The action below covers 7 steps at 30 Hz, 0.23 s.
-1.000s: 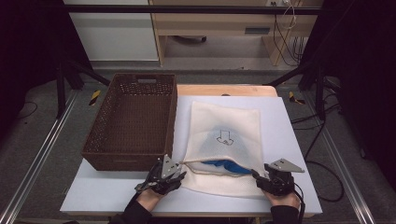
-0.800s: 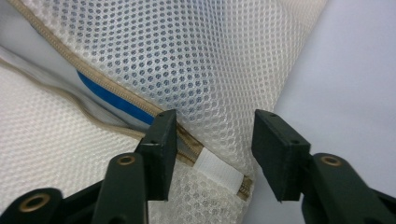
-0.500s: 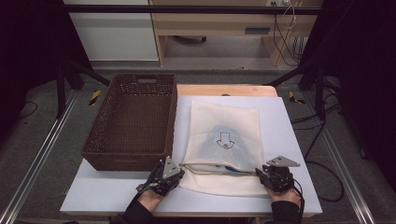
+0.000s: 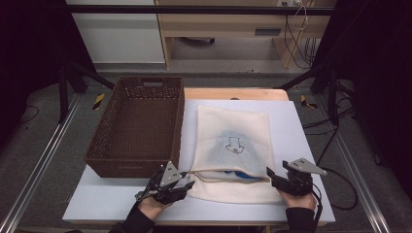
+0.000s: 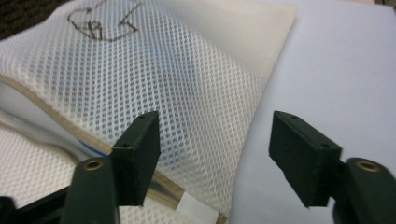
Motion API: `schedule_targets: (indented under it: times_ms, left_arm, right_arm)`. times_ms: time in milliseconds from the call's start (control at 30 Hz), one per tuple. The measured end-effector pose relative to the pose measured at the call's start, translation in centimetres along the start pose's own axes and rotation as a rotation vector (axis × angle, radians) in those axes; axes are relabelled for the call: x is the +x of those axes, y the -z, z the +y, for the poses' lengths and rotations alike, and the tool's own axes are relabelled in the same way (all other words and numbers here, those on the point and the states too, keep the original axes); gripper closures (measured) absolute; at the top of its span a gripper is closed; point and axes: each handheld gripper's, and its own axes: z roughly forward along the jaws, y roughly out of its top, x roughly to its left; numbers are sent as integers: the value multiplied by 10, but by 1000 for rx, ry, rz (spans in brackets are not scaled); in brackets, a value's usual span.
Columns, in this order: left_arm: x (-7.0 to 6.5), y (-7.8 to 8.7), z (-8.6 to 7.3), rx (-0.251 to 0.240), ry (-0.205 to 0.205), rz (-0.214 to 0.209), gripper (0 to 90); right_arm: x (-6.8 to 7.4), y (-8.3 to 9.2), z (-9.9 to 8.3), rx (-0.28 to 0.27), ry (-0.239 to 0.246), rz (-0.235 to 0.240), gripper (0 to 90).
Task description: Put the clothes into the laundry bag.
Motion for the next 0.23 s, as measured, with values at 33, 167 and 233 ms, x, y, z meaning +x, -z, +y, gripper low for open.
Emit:
schedule_targets:
  times_ms: [33,167,233]
  left_arm:
    - [1,3,0,-8,-6,-9,483]
    - [3,12,-5,-23,-26,-19,382]
    - [5,17,-8,-21,-29,-17,353]
  right_arm:
    - [0,1,1,-9,0,1,292]
    - [1,2,3,-29,5,-6,242]
    - [1,3,3,-35,4,-8,230]
